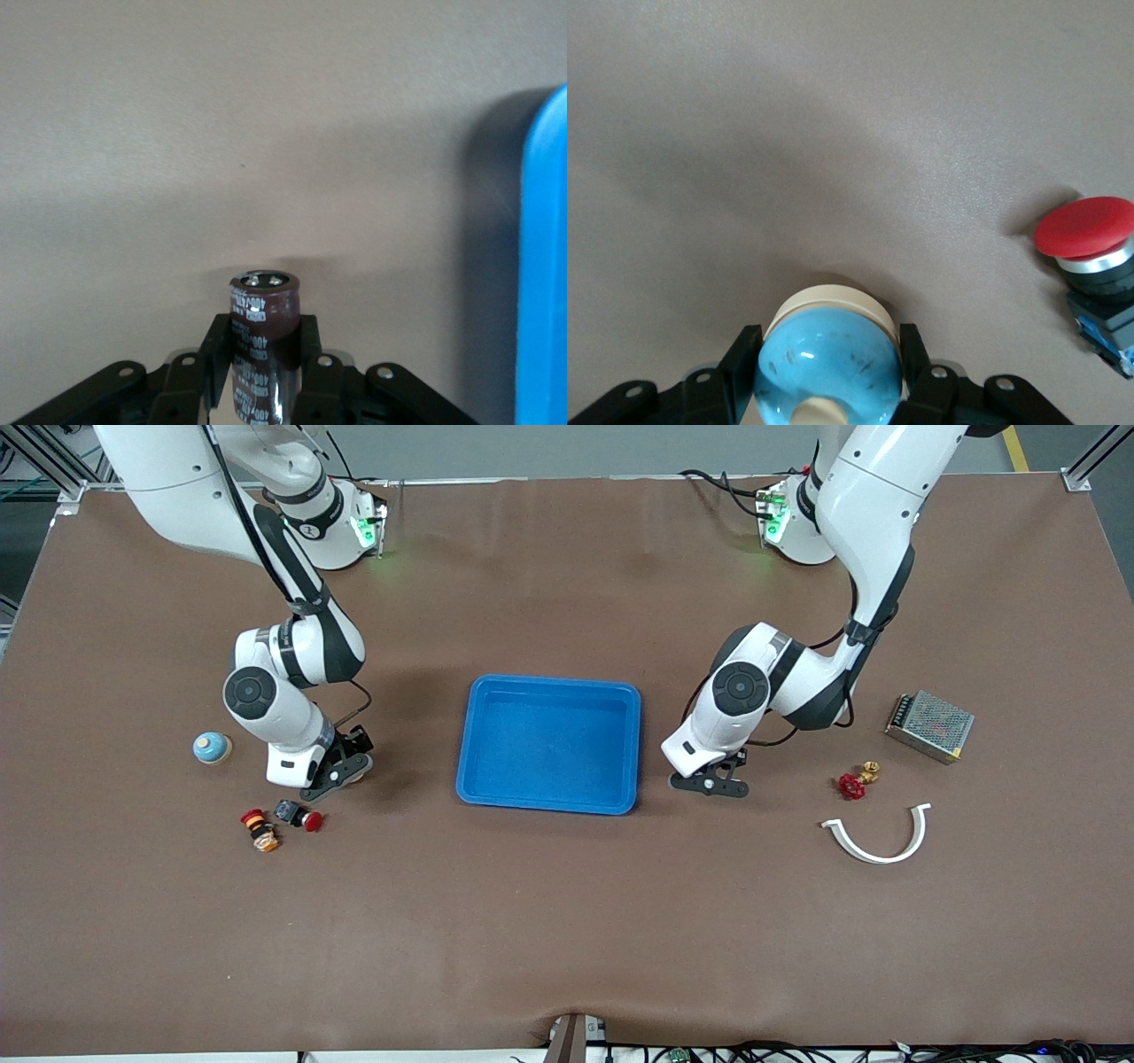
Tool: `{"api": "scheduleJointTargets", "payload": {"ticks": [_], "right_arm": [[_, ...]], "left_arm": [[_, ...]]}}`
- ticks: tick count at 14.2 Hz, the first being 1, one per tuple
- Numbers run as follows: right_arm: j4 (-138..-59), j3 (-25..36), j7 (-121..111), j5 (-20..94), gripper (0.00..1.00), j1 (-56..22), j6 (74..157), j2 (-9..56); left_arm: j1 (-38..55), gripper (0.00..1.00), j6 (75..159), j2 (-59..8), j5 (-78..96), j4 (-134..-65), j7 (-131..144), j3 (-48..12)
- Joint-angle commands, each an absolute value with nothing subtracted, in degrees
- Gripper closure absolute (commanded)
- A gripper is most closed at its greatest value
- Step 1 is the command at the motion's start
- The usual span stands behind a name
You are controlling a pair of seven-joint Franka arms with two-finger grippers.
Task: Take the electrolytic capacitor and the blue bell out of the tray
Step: 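Place the bell beside the first bell while the left gripper places the capacitor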
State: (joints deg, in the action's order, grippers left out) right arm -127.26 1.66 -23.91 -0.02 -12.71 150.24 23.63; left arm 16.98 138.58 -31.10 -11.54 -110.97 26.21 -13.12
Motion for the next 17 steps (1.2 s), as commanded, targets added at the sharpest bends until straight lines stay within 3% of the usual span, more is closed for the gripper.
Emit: {"api": "scheduleJointTargets", "payload": {"ticks": [1, 3, 5, 6, 10, 17], "right_arm": [[-128.0, 0.7, -24.3, -0.7, 0.61, -11.5, 151.2, 23.4], [-127.9, 0.7, -24.2, -0.6, 0.57, -11.5, 151.1, 23.6], [-127.8, 0.7, -23.9, -0.5, 0.28, -11.4, 150.9, 23.5], [-127.5, 0.7, -23.9, -0.5, 0.00, -11.4, 150.6, 23.5], [-126.1, 0.7, -23.4, -0.5, 0.00, -12.2, 147.9, 22.8], [-110.4, 0.5, -12.3, -0.6, 0.00, -15.0, 117.7, 19.7]], "left_arm": [[16.0, 1.00, 140.2, -29.6, -12.2, -113.4, 25.0, -14.1], [16.0, 1.00, 141.9, -29.7, -12.5, -114.5, 25.0, -14.1], [15.9, 1.00, 144.3, -29.4, -12.7, -116.3, 24.7, -14.1], [15.6, 1.00, 144.9, -29.4, -13.0, -116.6, 24.6, -14.0], [14.1, 1.00, 144.9, -29.2, -13.9, -116.8, 22.9, -14.0], [12.8, 1.00, 145.6, -29.7, -13.9, -116.8, 21.2, -14.0]]}}
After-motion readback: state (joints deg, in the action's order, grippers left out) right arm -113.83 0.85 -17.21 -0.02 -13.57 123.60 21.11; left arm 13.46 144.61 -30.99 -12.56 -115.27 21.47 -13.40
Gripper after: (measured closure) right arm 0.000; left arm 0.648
